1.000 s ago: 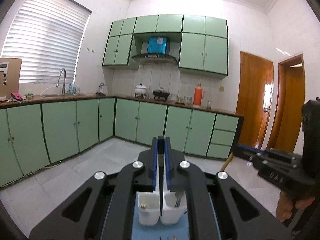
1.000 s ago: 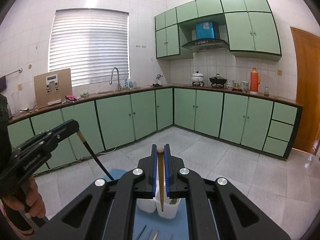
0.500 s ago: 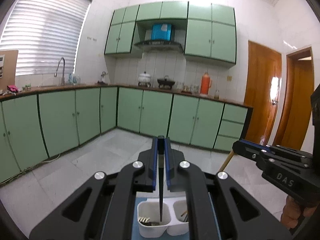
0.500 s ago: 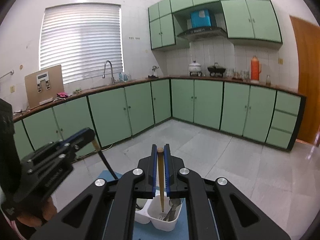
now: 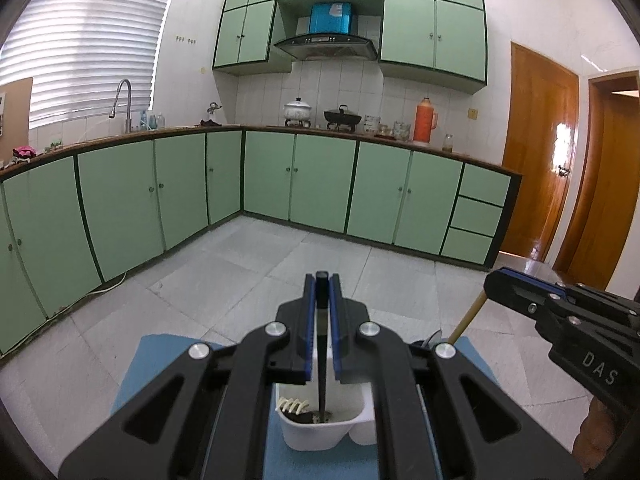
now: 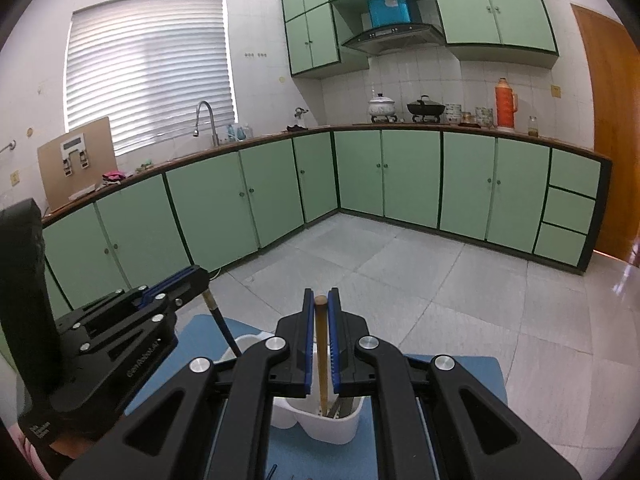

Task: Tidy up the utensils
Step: 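Lower both chopsticks into the holder and open both tools, then withdraw both tools back over the remaining chopsticks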

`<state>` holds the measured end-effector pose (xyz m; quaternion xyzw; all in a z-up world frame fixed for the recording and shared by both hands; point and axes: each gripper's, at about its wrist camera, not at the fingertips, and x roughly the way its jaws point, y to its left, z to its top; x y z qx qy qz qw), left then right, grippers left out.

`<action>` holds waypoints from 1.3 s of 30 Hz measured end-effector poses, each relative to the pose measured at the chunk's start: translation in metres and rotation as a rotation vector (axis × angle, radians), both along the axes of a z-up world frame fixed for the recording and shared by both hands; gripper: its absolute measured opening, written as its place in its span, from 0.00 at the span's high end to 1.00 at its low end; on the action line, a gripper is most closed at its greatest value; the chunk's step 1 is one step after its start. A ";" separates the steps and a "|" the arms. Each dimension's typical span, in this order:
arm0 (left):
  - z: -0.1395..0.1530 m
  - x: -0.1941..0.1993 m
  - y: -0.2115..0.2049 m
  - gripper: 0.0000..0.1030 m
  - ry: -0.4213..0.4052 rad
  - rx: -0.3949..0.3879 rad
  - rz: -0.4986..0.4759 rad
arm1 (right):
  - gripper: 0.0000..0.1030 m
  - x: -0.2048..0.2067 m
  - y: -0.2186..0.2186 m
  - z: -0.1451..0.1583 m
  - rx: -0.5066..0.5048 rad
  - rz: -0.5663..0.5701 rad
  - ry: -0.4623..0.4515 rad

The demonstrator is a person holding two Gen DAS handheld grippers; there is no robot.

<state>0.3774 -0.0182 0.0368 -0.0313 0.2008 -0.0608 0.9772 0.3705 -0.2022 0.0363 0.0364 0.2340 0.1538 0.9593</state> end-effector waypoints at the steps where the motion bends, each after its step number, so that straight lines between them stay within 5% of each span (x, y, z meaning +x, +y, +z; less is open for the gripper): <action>1: -0.001 0.001 0.001 0.94 0.005 0.001 0.000 | 0.93 0.000 -0.002 -0.003 0.005 -0.003 0.004; 9: -0.004 -0.002 0.015 0.91 0.019 -0.014 0.021 | 0.93 -0.003 -0.020 -0.008 0.041 -0.033 0.026; 14: -0.005 -0.009 0.023 0.62 0.019 -0.032 0.044 | 0.86 -0.008 -0.028 -0.009 0.040 -0.059 0.024; 20: 0.001 -0.017 0.035 0.39 0.007 -0.065 0.067 | 0.64 -0.011 -0.038 -0.008 0.052 -0.092 0.018; 28: 0.012 -0.030 0.044 0.23 -0.025 -0.074 0.092 | 0.52 -0.022 -0.047 0.000 0.065 -0.110 -0.009; 30: 0.014 -0.039 0.044 0.16 -0.036 -0.066 0.099 | 0.39 -0.029 -0.049 0.004 0.067 -0.120 -0.021; 39: 0.013 -0.093 0.047 0.08 -0.045 -0.062 0.106 | 0.14 -0.092 -0.049 0.004 0.062 -0.129 -0.082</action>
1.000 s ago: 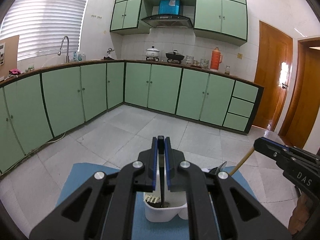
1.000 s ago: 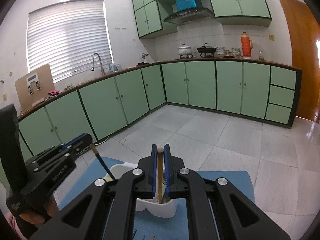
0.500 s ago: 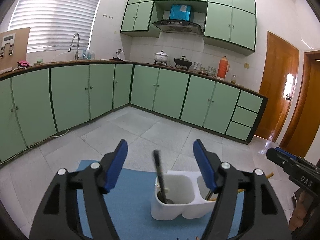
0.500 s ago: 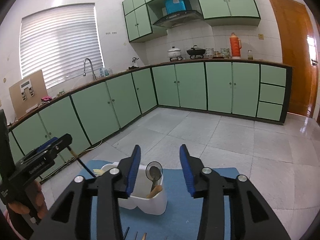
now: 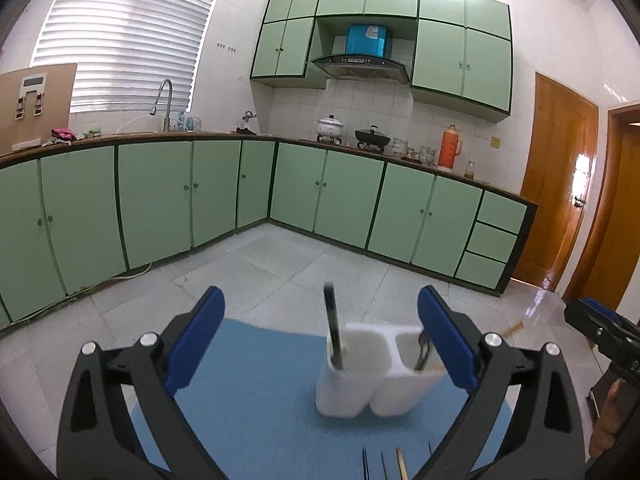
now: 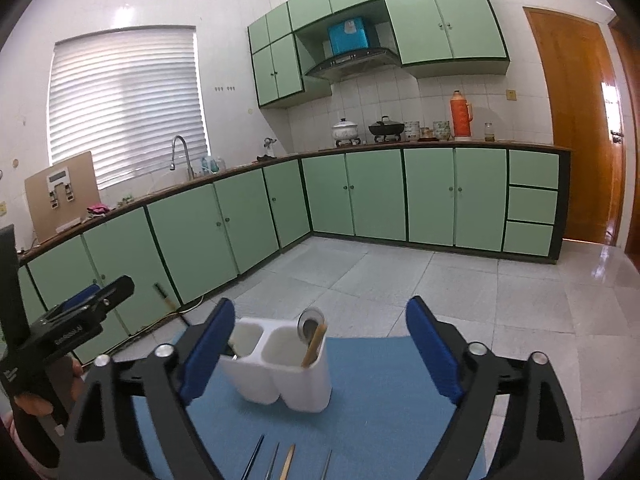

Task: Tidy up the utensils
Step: 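Withdraw both tools back over the remaining chopsticks, then close left tool on black banded chopstick while right tool closes on grey chopstick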

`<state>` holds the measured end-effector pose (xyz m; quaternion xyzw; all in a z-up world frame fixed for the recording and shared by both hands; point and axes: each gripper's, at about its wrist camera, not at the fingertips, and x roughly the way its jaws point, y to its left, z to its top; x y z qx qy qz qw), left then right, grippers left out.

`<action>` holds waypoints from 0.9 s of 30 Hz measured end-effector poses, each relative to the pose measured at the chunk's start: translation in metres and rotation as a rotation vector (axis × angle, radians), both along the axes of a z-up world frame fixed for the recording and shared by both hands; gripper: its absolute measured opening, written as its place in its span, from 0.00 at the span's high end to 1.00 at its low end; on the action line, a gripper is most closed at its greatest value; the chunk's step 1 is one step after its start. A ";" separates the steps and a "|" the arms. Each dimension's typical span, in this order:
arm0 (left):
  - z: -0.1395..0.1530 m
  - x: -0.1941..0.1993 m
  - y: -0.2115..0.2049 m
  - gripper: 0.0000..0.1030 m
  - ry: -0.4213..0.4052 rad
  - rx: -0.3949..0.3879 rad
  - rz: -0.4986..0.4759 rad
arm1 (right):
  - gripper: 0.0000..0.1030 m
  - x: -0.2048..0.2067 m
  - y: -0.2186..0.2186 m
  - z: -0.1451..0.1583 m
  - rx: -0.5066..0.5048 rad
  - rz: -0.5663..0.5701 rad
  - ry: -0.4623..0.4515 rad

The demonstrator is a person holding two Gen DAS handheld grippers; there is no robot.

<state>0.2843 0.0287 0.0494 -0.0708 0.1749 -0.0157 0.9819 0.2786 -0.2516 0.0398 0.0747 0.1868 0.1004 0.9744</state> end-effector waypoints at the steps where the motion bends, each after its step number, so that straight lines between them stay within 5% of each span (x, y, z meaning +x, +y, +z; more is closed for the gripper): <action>1: -0.001 -0.004 0.000 0.08 0.005 0.002 -0.002 | 0.14 -0.008 0.001 -0.002 -0.002 -0.001 -0.001; 19: -0.103 -0.129 -0.012 0.07 0.247 0.101 -0.079 | 0.15 -0.146 0.023 -0.109 -0.077 -0.088 0.191; 27: -0.144 -0.160 -0.019 0.07 0.334 0.110 -0.114 | 0.36 -0.178 0.033 -0.158 -0.090 -0.100 0.305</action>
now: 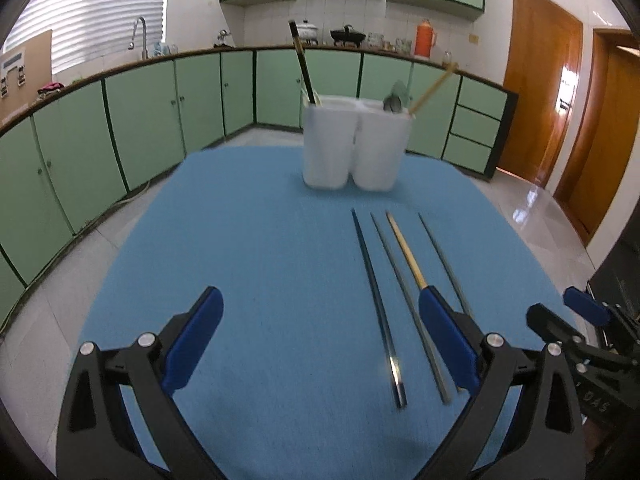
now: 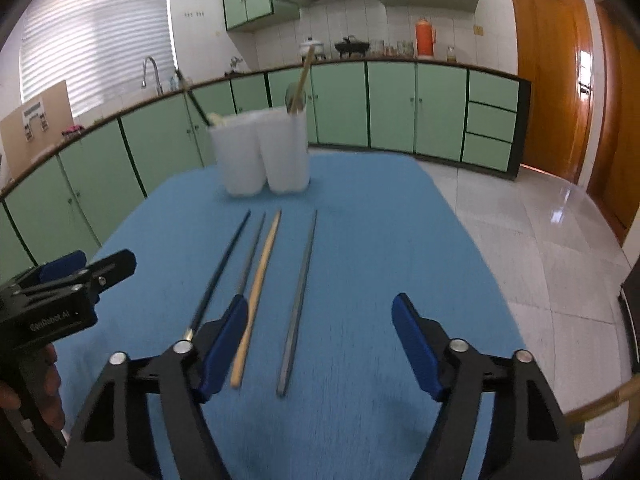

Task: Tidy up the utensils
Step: 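Close left tool on black banded chopstick while right tool closes on grey chopstick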

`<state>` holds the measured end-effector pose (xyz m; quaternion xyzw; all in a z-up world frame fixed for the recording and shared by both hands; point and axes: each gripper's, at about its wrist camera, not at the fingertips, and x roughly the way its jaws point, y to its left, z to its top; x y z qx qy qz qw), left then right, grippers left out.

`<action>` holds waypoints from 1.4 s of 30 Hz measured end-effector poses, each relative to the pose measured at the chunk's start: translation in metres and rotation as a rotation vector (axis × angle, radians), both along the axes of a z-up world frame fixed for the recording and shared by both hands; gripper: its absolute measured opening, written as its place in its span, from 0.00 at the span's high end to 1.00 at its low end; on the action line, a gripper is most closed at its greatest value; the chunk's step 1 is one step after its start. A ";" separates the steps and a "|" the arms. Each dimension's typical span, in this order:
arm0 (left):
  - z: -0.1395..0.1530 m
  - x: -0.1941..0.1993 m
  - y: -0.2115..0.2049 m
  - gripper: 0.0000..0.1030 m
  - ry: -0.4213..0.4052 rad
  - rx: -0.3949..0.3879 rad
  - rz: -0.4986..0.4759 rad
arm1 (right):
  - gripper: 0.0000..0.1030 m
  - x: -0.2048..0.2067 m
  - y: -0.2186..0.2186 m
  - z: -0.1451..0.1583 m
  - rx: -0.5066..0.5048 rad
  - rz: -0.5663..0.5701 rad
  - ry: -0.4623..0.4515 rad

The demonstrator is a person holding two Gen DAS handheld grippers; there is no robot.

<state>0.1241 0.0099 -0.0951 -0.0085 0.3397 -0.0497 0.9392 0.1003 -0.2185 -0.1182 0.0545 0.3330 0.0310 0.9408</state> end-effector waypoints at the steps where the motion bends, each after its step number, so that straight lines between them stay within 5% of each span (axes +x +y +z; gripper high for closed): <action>1: -0.004 -0.002 -0.002 0.08 0.008 0.003 -0.005 | 0.38 -0.001 -0.002 -0.004 0.006 -0.002 0.010; 8: -0.024 -0.015 -0.014 0.08 0.057 0.025 -0.041 | 0.60 -0.016 0.001 -0.029 0.033 0.022 0.086; 21: -0.043 -0.022 -0.024 0.21 0.115 0.019 -0.078 | 0.76 -0.017 0.016 -0.047 0.011 0.070 0.152; 29: -0.051 -0.018 -0.024 0.22 0.139 -0.010 -0.070 | 0.80 -0.015 0.019 -0.051 -0.014 0.061 0.126; 42: -0.061 -0.018 -0.034 0.38 0.127 0.014 -0.069 | 0.86 -0.009 0.016 -0.053 0.006 0.057 0.109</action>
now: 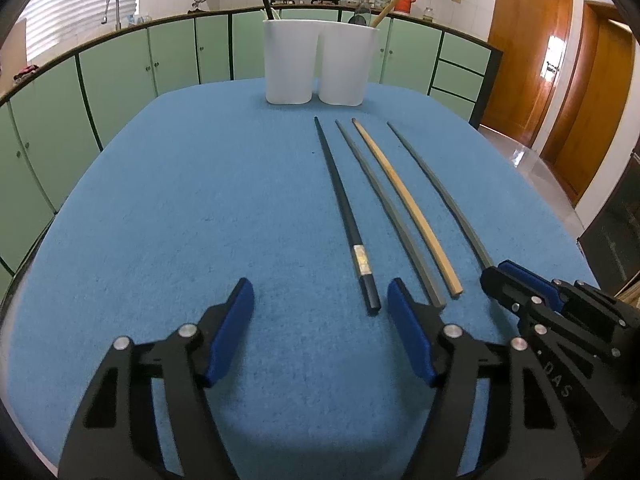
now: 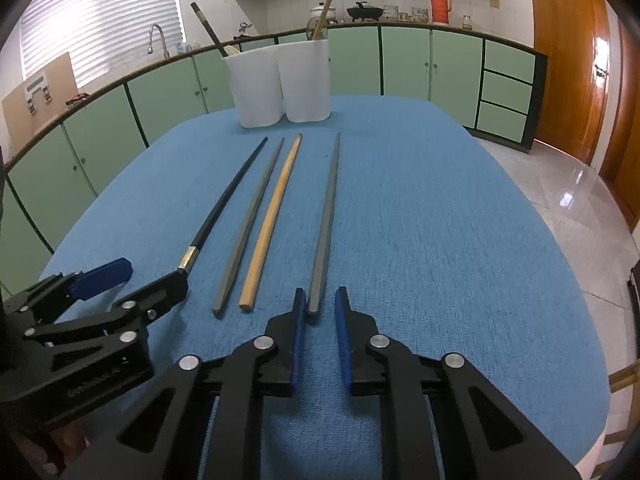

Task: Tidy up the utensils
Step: 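Close left tool on black banded chopstick while right tool closes on grey chopstick, then lift both chopsticks and carry them toward the white holder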

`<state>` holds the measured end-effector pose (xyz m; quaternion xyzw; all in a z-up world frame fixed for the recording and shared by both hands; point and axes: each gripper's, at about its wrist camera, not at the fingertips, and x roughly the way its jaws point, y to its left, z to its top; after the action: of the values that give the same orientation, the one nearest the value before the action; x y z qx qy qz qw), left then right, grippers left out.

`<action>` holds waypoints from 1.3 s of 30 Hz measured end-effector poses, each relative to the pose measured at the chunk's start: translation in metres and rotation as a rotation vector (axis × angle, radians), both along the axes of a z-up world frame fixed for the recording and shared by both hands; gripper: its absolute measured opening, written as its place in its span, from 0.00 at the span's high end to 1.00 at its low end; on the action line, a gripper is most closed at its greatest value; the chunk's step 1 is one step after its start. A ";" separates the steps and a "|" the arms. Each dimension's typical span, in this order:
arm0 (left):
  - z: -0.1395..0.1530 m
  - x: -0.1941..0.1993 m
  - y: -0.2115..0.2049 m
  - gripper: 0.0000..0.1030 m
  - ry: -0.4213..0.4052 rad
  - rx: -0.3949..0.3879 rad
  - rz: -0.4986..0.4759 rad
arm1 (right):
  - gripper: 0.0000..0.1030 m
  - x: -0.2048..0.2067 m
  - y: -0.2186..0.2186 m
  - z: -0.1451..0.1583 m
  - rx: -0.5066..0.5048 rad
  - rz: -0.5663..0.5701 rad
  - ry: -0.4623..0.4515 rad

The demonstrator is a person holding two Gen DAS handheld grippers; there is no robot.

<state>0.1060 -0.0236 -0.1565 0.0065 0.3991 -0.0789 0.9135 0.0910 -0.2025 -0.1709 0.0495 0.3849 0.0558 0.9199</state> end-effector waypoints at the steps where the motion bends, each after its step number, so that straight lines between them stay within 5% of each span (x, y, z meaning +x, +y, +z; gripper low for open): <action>1: 0.000 0.000 0.000 0.42 -0.002 -0.002 -0.001 | 0.86 0.000 0.000 0.000 0.004 0.000 0.000; 12: -0.003 -0.004 -0.016 0.71 -0.029 0.003 -0.033 | 0.86 0.002 -0.005 -0.001 0.028 0.009 -0.009; 15: -0.003 -0.002 -0.015 0.93 -0.020 -0.017 -0.028 | 0.88 0.003 -0.006 -0.002 0.033 0.011 -0.014; 26: 0.004 -0.001 -0.012 0.94 -0.020 -0.009 -0.018 | 0.94 0.005 -0.011 0.003 0.045 0.003 -0.015; 39: 0.080 -0.013 -0.002 0.94 -0.240 0.036 0.008 | 0.94 -0.002 -0.030 0.079 0.069 0.012 -0.160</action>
<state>0.0929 -0.0261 -0.0766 0.0308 0.2885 -0.0669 0.9546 0.0894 -0.2322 -0.0915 0.0743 0.3084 0.0783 0.9451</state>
